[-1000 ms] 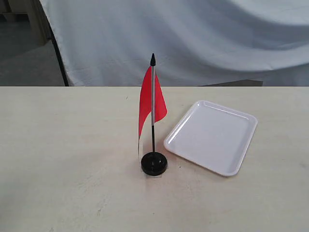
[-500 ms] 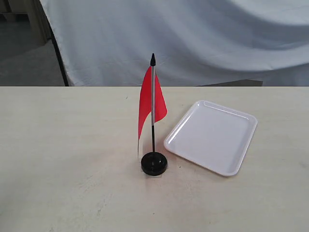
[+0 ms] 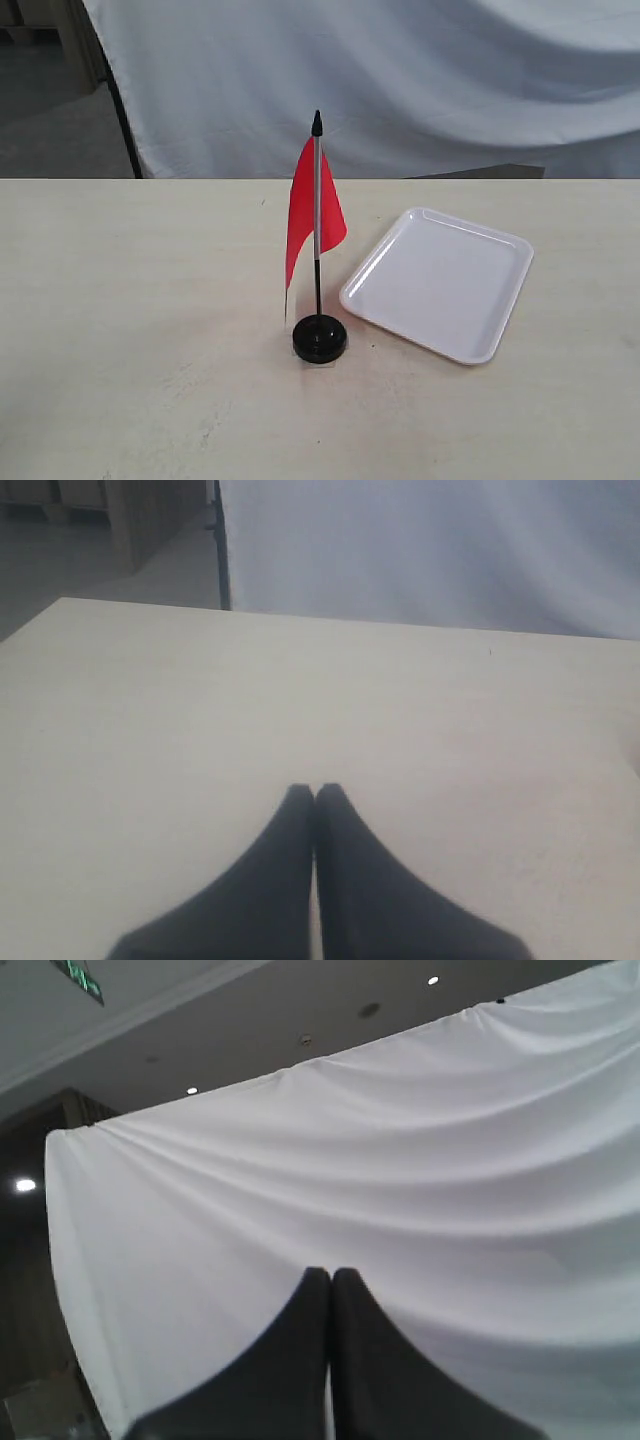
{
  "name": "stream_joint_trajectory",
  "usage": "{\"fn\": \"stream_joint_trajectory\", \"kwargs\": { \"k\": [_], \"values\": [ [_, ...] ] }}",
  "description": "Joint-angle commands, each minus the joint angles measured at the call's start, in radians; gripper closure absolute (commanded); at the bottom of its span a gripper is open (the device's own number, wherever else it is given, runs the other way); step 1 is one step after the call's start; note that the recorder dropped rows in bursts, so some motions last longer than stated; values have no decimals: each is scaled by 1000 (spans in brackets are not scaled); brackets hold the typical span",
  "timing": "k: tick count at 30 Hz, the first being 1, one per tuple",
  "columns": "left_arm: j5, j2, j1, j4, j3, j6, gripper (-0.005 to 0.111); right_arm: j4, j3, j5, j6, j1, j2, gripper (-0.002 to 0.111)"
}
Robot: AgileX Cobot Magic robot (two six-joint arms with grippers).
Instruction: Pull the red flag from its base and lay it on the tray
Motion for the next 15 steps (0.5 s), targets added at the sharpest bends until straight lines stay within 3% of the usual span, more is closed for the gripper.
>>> {"fn": "stream_joint_trajectory", "kwargs": {
  "k": [1,7,15],
  "values": [
    [-1,-2,-4,0,2,3,107,-50,2,-53,90,4,-5,108],
    [-1,-2,-4,0,2,3,107,-189,2,-229,138,4,164,108],
    [-1,-2,-4,0,2,3,107,-464,-80,-532,138,4,766,108]
  ]
}}
